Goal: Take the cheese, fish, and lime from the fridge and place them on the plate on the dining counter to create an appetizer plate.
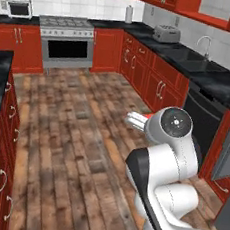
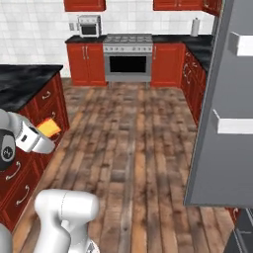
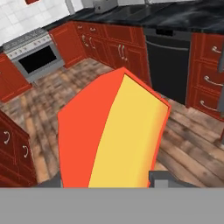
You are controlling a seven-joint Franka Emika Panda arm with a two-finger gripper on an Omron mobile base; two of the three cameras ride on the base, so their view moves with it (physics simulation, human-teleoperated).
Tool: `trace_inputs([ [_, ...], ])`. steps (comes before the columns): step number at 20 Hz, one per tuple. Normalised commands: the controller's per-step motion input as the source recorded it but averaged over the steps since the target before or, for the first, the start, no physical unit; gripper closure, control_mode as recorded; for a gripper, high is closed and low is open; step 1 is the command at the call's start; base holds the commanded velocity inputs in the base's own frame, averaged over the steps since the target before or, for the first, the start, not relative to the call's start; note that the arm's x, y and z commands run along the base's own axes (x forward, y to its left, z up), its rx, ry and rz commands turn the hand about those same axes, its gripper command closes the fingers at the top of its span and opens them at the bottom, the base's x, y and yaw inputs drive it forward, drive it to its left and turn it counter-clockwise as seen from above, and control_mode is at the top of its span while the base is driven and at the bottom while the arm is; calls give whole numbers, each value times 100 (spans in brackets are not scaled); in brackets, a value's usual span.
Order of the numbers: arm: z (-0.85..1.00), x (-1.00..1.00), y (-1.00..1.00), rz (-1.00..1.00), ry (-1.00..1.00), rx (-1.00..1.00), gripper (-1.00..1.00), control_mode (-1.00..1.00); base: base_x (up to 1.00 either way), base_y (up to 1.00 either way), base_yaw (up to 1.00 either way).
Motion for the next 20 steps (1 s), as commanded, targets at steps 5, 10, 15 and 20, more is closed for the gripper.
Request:
trace_inputs([
  [5, 0, 0, 0, 0, 0, 0, 100, 100, -15, -44, 42],
  [10, 0, 0, 0, 0, 0, 0, 100, 100, -70, -4, 38],
  [15, 0, 0, 0, 0, 0, 0, 100, 100, -97, 20, 31],
  [20, 0, 0, 0, 0, 0, 0, 100, 100, -100, 25, 25],
])
